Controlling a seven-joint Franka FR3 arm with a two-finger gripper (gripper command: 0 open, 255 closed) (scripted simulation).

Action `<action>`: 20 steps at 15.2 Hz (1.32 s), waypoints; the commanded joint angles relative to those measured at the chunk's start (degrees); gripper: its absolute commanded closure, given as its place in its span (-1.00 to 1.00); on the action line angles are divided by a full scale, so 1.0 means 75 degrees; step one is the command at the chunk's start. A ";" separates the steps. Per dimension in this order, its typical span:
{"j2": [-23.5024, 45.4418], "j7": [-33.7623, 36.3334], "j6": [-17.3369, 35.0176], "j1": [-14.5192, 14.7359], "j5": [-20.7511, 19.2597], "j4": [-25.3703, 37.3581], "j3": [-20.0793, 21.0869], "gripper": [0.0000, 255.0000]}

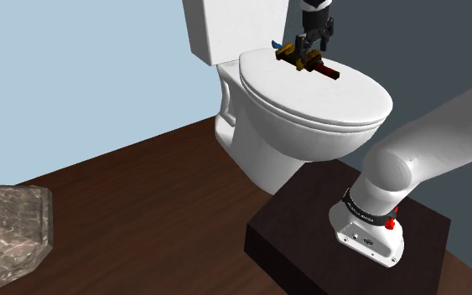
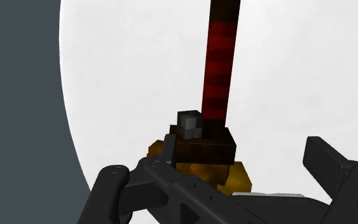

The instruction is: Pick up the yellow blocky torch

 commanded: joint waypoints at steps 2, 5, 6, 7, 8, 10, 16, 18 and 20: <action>0.0392 -0.0078 0.0003 -0.0226 -0.0330 0.0436 -0.0174 -1.00; 0.0411 0.0017 0.0291 -0.0235 -0.0367 0.0153 -0.0199 -1.00; 0.0421 0.0049 0.0388 -0.0238 -0.0380 0.0062 -0.0207 -1.00; 0.0432 0.0081 0.0484 -0.0242 -0.0393 -0.0028 -0.0215 -1.00; 0.0445 0.0113 0.0581 -0.0245 -0.0407 -0.0117 -0.0223 -1.00; 0.0469 0.0164 0.0735 -0.0252 -0.0430 -0.0253 -0.0236 -1.00; 0.0478 0.0158 0.0733 -0.0253 -0.0430 -0.0240 -0.0240 1.00; 0.0476 0.0161 0.0734 -0.0252 -0.0430 -0.0244 -0.0238 1.00; 0.0477 0.0166 0.0735 -0.0251 -0.0429 -0.0246 -0.0235 1.00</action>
